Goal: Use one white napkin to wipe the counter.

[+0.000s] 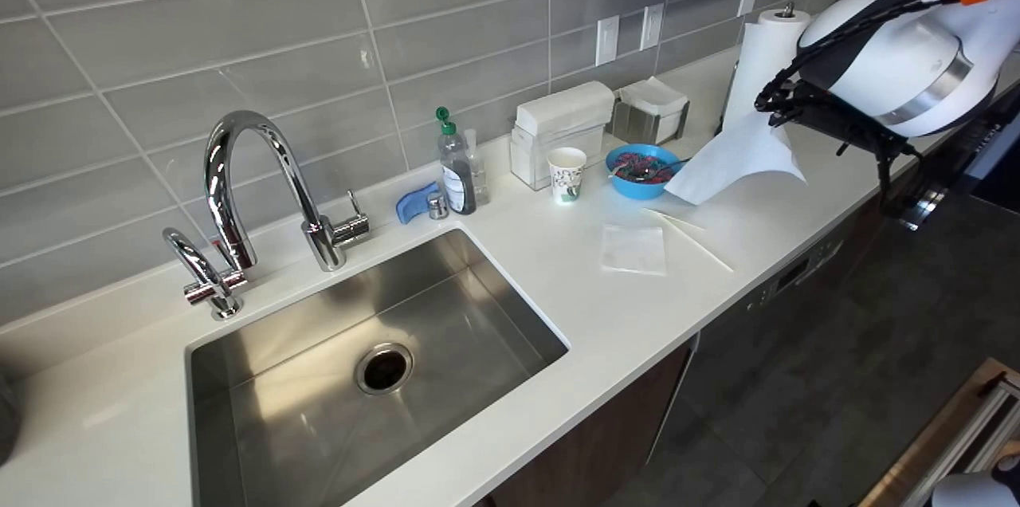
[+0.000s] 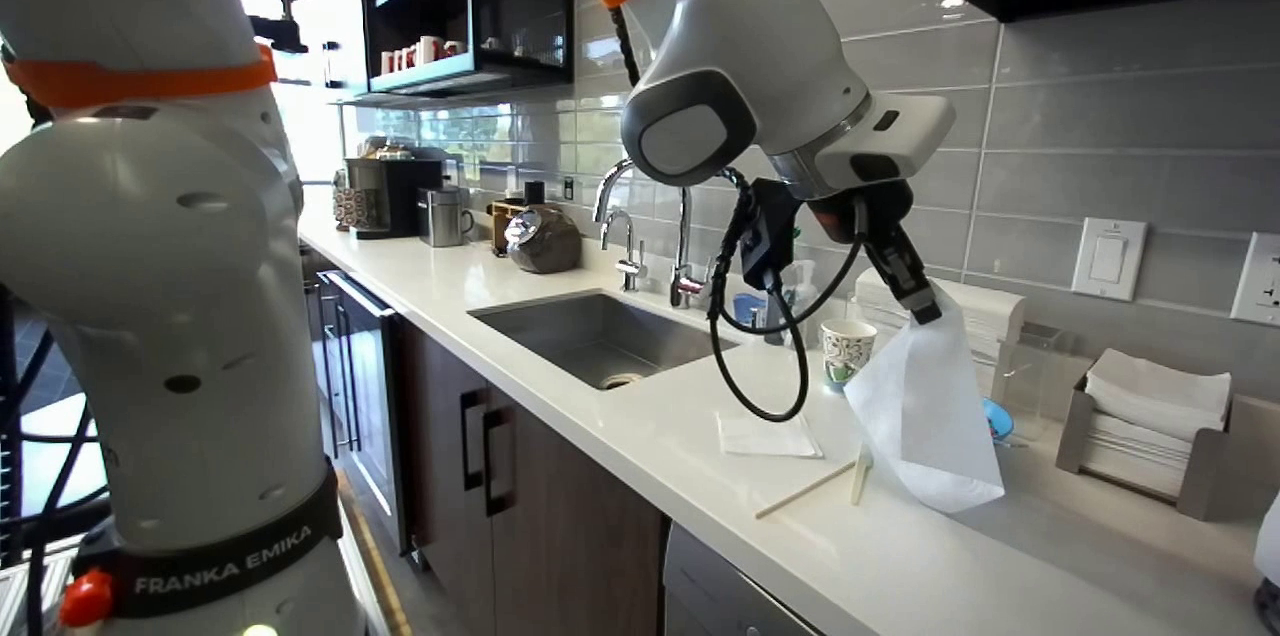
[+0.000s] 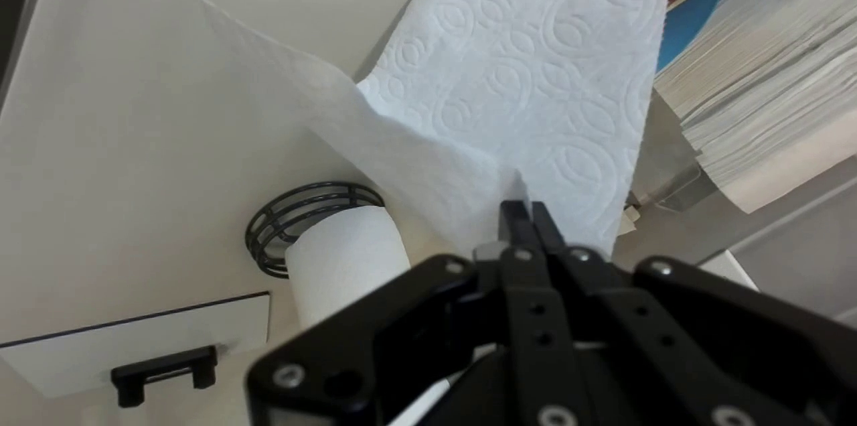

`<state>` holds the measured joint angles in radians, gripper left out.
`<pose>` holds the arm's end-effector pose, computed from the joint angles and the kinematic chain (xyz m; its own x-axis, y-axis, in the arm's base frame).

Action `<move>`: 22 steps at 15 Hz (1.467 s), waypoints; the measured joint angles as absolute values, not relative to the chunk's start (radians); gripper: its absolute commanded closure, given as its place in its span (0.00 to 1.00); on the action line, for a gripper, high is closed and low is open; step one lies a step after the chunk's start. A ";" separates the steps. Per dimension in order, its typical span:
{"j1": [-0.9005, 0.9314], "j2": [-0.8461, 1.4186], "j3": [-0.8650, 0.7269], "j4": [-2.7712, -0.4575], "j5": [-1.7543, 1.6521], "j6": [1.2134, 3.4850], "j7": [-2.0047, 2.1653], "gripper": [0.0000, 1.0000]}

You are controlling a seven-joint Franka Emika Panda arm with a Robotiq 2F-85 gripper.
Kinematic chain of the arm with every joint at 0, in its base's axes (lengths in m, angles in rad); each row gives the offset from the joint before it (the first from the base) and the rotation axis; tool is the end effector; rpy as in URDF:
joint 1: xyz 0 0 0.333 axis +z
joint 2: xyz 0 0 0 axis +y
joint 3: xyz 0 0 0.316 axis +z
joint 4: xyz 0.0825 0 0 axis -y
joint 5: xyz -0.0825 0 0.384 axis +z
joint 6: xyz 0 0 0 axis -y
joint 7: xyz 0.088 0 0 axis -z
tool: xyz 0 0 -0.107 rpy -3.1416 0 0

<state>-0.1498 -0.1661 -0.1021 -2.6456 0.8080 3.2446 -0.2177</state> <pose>0.4122 -0.1796 0.3696 0.4333 -0.6917 0.5778 -0.6438 -0.6862 -0.3387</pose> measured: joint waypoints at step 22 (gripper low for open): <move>-0.307 0.367 -0.161 -2.261 0.812 3.304 -0.146 0.73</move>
<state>-0.3072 0.3668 -0.1614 -2.2607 0.8124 3.3036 -0.1462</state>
